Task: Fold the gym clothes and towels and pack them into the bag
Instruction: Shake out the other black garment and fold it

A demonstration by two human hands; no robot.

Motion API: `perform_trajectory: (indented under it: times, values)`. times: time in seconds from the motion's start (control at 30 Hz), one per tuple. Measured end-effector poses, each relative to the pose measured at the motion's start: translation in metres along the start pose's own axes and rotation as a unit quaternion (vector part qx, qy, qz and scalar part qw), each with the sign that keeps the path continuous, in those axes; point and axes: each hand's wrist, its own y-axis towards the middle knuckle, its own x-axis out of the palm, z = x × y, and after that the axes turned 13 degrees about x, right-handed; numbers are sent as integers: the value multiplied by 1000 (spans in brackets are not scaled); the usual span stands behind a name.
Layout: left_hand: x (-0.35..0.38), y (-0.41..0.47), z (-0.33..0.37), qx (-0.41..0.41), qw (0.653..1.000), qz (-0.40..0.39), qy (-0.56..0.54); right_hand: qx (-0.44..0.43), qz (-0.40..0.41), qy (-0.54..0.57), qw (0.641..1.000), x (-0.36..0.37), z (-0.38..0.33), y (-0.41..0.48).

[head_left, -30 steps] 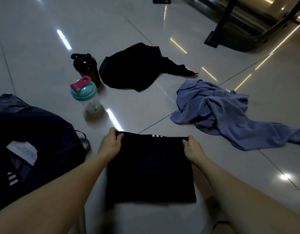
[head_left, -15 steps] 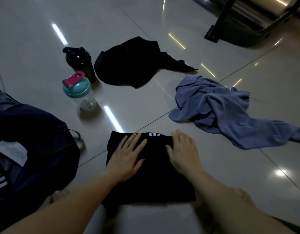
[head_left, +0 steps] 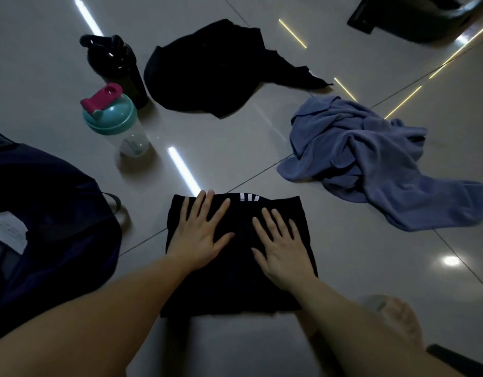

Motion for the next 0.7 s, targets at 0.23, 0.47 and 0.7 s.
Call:
perform_trajectory:
  times: [0.23,0.47,0.7]
  values:
    - [-12,17,18,-79,996,-27,-7,-84,-55,-48,994,-30,28,54]
    - [-54,27,24,-119,990,-64,48,-75,-27,-58,995,-88,11,37]
    - [-66,-8,29,-192,976,-99,-12,-164,-1,-73,984,-43,-25,-66]
